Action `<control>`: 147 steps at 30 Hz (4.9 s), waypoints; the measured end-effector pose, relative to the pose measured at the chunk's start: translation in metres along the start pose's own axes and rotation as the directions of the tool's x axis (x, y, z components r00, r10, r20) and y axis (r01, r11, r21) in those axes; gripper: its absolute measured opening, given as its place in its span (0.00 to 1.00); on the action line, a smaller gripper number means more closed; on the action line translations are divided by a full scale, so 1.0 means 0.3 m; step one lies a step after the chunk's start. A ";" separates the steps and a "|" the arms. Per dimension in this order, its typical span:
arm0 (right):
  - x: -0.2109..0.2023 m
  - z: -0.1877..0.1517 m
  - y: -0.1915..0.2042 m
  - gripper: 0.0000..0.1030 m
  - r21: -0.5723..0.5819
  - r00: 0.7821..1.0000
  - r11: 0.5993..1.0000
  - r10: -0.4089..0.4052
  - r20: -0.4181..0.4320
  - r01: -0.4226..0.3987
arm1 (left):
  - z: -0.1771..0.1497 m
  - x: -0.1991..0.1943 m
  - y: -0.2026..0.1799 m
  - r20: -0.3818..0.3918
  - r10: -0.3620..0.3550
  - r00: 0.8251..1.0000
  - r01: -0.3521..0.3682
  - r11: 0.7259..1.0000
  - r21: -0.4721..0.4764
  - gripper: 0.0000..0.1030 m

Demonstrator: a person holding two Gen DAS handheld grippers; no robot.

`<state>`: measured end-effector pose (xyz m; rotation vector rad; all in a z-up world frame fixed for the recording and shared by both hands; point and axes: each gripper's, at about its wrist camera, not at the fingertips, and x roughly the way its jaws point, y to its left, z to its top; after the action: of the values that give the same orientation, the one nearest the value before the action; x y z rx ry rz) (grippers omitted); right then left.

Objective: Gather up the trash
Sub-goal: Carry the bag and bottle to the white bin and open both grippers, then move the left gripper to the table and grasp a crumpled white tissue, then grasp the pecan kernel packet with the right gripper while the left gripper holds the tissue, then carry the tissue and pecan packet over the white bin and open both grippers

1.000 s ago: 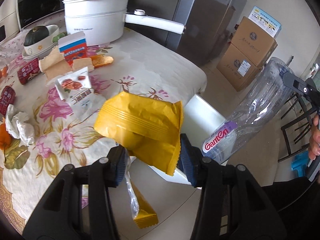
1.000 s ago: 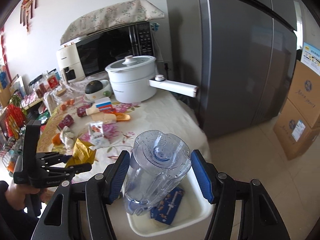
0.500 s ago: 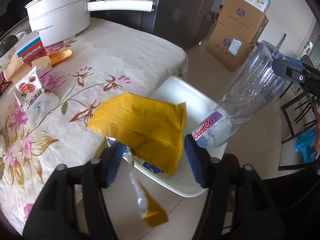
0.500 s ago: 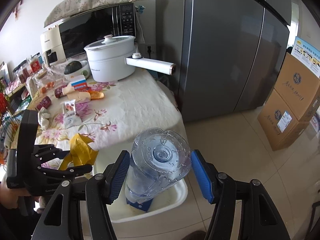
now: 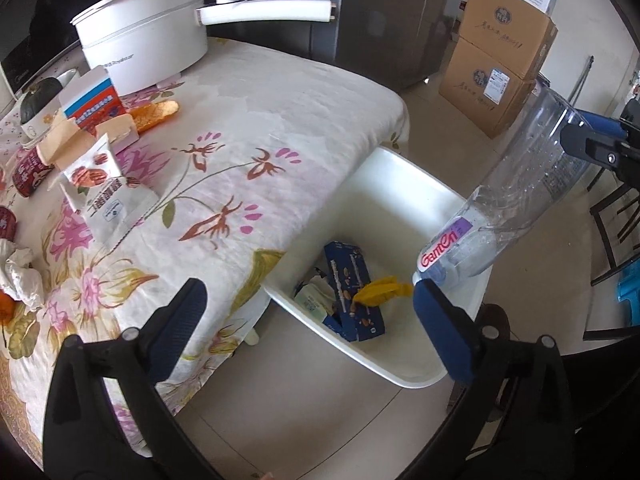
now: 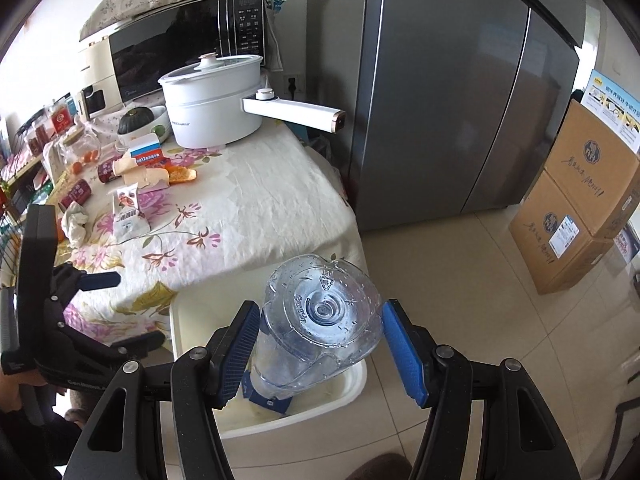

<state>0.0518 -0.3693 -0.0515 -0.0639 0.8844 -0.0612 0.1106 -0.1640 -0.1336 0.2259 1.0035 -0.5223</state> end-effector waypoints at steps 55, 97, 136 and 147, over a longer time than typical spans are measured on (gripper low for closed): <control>0.274 0.155 0.539 0.98 -0.114 0.978 0.983 0.127 -0.164 -0.147 | -0.234 -0.127 0.808 0.003 0.139 0.990 -0.115 0.828 -0.549 0.99; 0.602 0.280 0.907 0.98 -0.100 0.970 0.972 0.196 -0.142 -0.212 | -0.273 -0.180 0.913 0.133 -0.024 0.991 0.105 0.756 -0.646 0.13; 0.343 0.233 0.569 0.62 -0.105 0.982 0.981 0.154 -0.111 -0.165 | -0.141 -0.020 0.767 0.080 0.034 0.996 0.013 0.851 -0.526 0.31; 0.221 0.164 0.387 0.62 -0.050 0.987 0.992 0.113 -0.111 -0.119 | -0.043 -0.039 0.547 0.124 -0.063 0.990 0.109 0.905 -0.411 0.31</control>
<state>0.1351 -0.2575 -0.0810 -0.0622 0.9965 0.0702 0.1805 -0.0148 -0.1394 -0.2293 0.9977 -0.3828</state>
